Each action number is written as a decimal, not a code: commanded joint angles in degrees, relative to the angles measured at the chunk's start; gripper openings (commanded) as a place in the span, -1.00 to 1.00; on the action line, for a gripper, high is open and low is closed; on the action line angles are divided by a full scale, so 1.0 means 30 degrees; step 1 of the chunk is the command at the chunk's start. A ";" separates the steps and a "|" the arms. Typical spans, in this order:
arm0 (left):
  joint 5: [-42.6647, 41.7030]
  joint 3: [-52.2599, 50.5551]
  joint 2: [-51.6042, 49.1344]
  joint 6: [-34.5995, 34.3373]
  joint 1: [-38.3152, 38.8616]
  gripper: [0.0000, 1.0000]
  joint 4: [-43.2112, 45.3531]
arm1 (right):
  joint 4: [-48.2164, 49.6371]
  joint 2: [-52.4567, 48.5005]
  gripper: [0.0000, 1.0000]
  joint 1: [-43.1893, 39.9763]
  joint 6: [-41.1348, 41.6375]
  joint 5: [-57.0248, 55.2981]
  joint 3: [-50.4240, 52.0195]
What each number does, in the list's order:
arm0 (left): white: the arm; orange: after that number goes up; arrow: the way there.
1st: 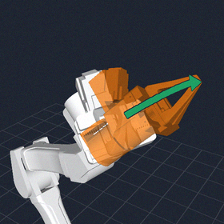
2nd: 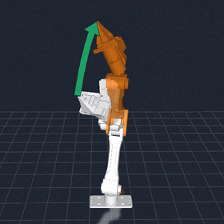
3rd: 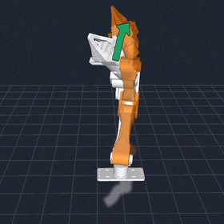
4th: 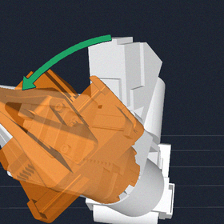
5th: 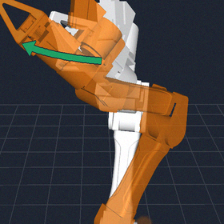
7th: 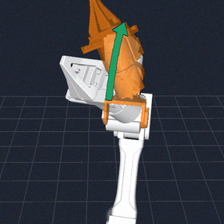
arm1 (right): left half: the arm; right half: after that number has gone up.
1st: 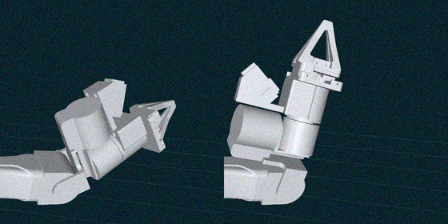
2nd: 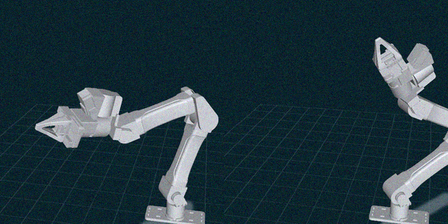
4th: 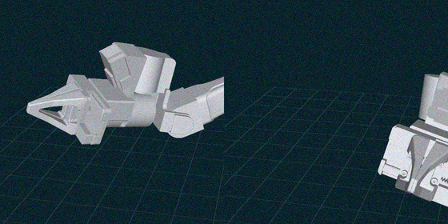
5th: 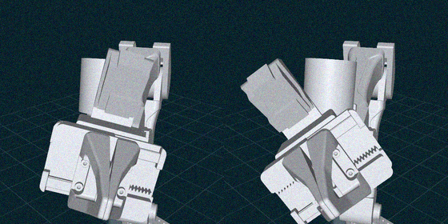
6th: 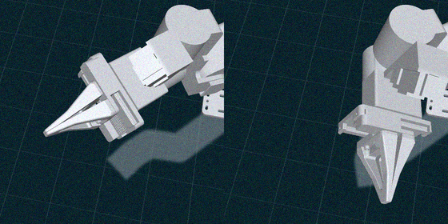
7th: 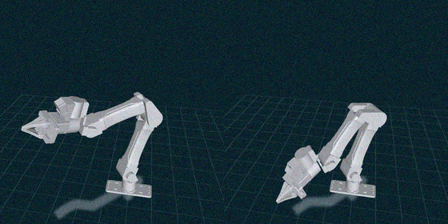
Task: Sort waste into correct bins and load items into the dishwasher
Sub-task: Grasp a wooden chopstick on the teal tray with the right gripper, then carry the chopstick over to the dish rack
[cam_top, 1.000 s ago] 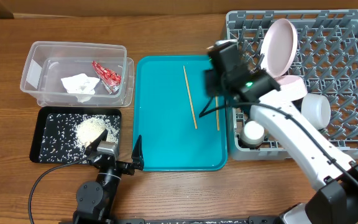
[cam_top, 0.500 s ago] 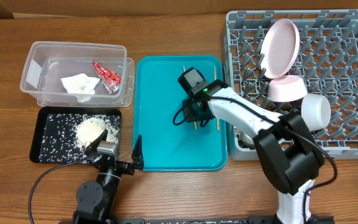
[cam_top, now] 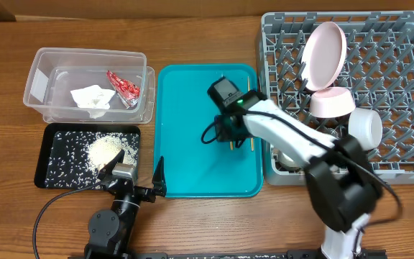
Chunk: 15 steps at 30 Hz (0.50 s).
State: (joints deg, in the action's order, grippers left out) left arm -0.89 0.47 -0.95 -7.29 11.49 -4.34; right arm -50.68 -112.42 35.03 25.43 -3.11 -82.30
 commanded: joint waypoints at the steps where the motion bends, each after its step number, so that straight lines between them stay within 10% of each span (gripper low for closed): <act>1: -0.0153 -0.0066 0.0211 0.0007 -0.0087 1.00 -0.0022 | 0.0095 0.3971 -0.92 -0.0743 0.0029 -0.2251 -0.1326; 15: -0.0153 -0.0066 0.0211 0.0007 -0.0087 1.00 -0.0022 | -0.0831 0.3716 -0.92 -0.5340 -0.3162 -0.3694 -0.0867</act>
State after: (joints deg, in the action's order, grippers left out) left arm -0.89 0.47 -0.95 -7.29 11.49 -4.34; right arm -52.38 -97.67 19.03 19.22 -16.32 -85.86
